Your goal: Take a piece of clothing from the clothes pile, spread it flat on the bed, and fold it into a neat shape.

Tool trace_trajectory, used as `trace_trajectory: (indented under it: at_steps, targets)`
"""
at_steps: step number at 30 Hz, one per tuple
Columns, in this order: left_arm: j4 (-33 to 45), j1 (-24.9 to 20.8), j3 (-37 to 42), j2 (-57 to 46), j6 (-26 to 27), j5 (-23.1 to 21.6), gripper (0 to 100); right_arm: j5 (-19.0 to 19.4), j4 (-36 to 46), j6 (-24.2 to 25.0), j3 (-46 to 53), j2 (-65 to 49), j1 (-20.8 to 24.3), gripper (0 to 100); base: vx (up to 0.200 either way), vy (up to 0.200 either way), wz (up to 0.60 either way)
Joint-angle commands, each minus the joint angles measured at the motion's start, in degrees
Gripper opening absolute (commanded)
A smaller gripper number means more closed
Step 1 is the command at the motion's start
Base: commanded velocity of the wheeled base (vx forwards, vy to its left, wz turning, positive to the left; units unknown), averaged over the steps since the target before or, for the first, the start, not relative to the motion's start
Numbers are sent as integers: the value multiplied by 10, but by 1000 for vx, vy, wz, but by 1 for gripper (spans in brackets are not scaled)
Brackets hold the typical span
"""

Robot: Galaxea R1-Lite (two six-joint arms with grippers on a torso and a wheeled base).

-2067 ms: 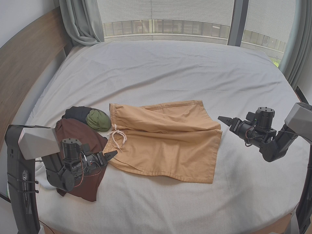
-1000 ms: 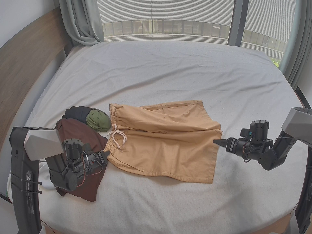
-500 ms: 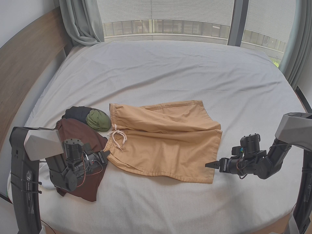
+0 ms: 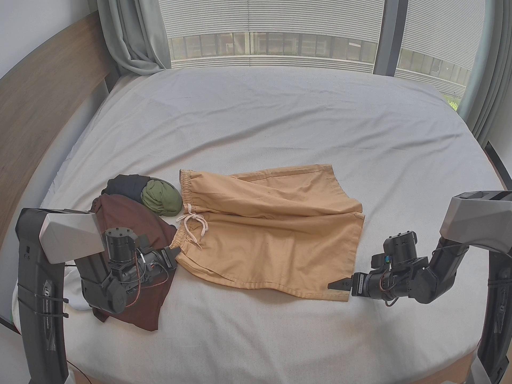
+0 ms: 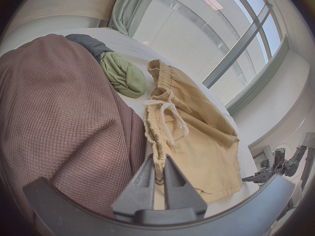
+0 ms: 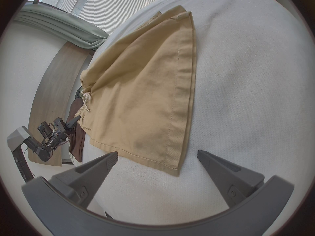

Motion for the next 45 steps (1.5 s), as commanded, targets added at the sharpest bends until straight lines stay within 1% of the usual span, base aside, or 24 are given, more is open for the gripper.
trace_trajectory:
  at_steps: [1,5,9,13,14,30,34,39,41,42,44,45]
  targets:
    - [0,0,0,1,0,0,0,0,-4,2,0,20,9,100,0,0,0]
    - [-3,0,0,1,0,0,0,0,-1,6,0,19,12,100,0,0,0]
    - [-5,-1,0,1,0,0,0,-1,-4,40,-5,19,21,100,0,0,0]
    - [-5,0,0,1,0,0,0,-2,-4,45,-10,19,21,100,0,0,0]
    - [-5,0,0,1,0,0,0,-2,-4,45,-10,19,21,0,0,0,0]
    - [-6,-1,2,1,0,0,0,-7,-2,46,-14,18,14,0,0,0,0]
    - [-6,-7,10,-5,0,1,0,-7,2,45,-2,5,14,0,0,0,0]
    - [-1,-10,53,-43,0,2,0,-8,9,41,35,-43,15,0,0,0,0]
    - [0,-10,84,-63,0,0,0,-8,17,39,51,-63,11,0,0,0,0]
    - [0,-10,84,-63,0,0,0,-8,17,39,51,-63,11,0,0,0,0]
    - [-2,-10,103,-71,1,-2,0,-8,24,31,66,-70,3,0,0,0,0]
    - [-7,-11,127,-78,2,-3,0,-8,24,15,80,-71,-6,0,0,0,0]
